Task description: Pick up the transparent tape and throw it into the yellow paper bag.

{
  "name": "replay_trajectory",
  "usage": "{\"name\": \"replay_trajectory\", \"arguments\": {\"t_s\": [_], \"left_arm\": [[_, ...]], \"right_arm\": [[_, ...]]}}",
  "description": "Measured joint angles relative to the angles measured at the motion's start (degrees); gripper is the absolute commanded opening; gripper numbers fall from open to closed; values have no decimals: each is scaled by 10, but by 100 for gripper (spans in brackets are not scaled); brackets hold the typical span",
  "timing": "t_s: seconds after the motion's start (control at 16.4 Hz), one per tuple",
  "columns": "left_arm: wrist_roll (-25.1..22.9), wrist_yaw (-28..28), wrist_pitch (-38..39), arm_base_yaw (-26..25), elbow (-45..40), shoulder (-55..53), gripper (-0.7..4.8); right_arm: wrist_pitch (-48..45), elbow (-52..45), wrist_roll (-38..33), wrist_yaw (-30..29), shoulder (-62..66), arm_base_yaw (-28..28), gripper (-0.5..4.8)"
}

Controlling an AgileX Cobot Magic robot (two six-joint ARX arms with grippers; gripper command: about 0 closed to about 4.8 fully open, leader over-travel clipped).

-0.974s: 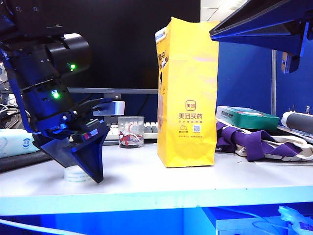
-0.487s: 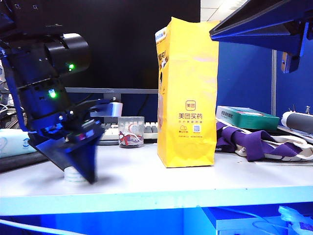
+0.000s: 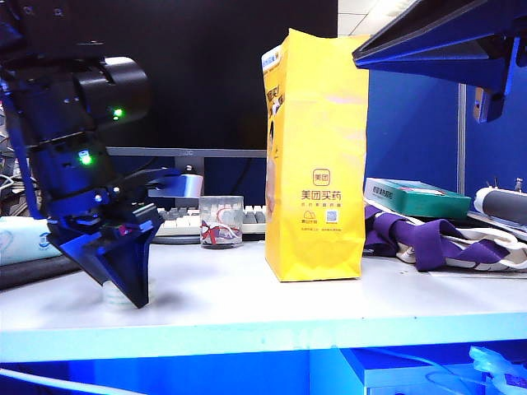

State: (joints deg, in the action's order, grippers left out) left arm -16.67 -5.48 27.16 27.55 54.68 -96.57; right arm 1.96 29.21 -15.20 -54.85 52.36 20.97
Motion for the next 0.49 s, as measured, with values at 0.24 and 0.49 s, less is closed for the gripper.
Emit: {"name": "replay_trajectory", "arguments": {"t_s": [0.24,0.49], "left_arm": [[-5,-3,94,0,58,-15,236],[-9,-5,175,0,200,-15,236]], "right_arm": [[0,0,0,0,0,0,8],[0,0,0,0,0,0,8]]}}
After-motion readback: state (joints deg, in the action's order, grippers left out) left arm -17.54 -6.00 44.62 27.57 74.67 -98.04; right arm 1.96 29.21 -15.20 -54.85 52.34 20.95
